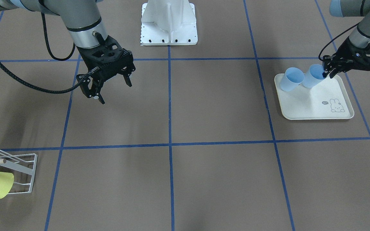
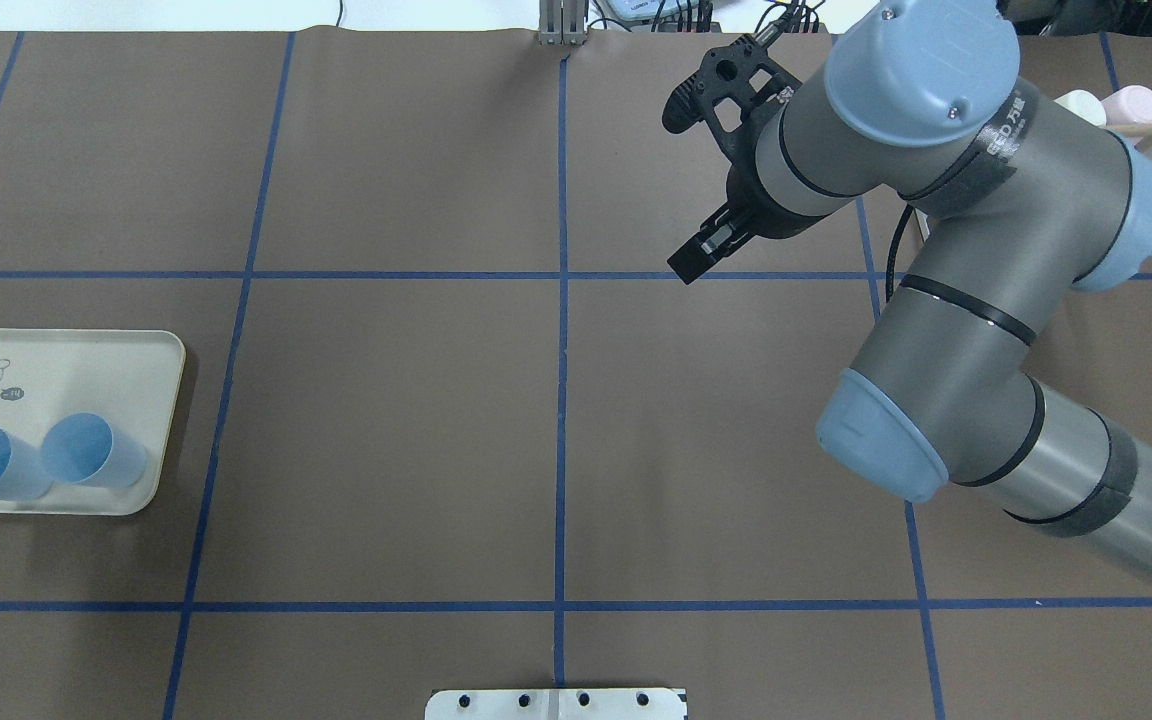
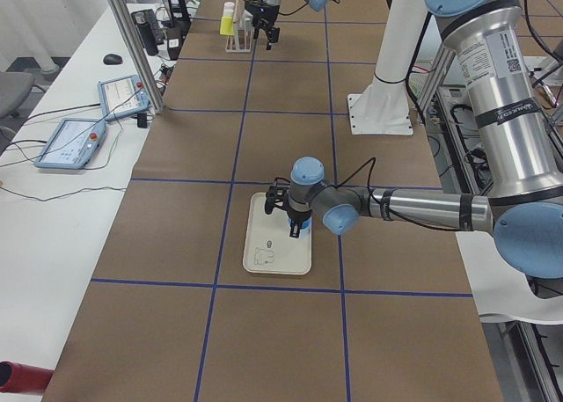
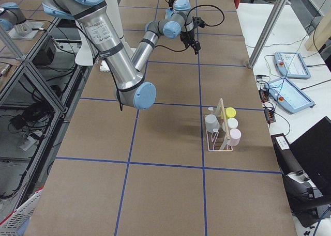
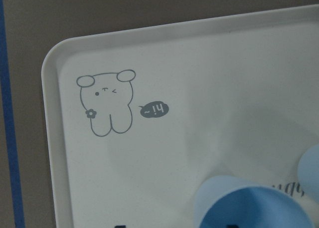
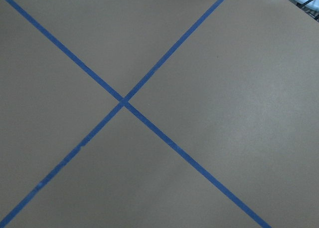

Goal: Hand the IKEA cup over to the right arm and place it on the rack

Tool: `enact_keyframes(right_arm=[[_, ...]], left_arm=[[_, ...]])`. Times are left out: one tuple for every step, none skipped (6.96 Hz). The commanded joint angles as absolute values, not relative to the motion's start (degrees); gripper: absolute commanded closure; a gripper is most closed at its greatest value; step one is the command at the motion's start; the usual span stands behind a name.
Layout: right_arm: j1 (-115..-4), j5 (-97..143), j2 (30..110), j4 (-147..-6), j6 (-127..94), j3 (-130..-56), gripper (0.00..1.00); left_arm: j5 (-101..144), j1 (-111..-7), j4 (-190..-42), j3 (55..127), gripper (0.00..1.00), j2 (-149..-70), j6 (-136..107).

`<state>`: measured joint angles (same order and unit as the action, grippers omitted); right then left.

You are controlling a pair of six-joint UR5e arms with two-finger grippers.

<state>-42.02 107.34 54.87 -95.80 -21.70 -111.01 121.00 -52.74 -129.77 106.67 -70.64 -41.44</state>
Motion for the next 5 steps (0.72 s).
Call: enact_keyframes(right_arm=[[-42.01,107.31,54.67,-95.80,-21.62,-110.92,0.01],[-41.84,107.31,54.49,-95.80,-21.62,-110.83,0.01],[-40.97,107.05,54.41,-95.54,-21.53,-110.57,0.01],[-41.04,107.14,53.88,-95.36,-21.62,-111.18,0.01],[-40.96,107.14,53.18,-93.71,-21.80,-110.92,0.01]], left_arm=[[121.46,-52.73,-129.81,106.79,1.00,-71.28,-41.22],[125.47,-52.82,-129.64,107.14,1.00,-71.63,-40.87],[126.73,-53.69,-129.55,107.14,1.00,-72.15,-40.70],[127.43,-58.75,-129.03,108.27,1.00,-72.16,-39.48],[131.53,-63.93,-127.81,109.67,1.00,-72.25,-38.77]])
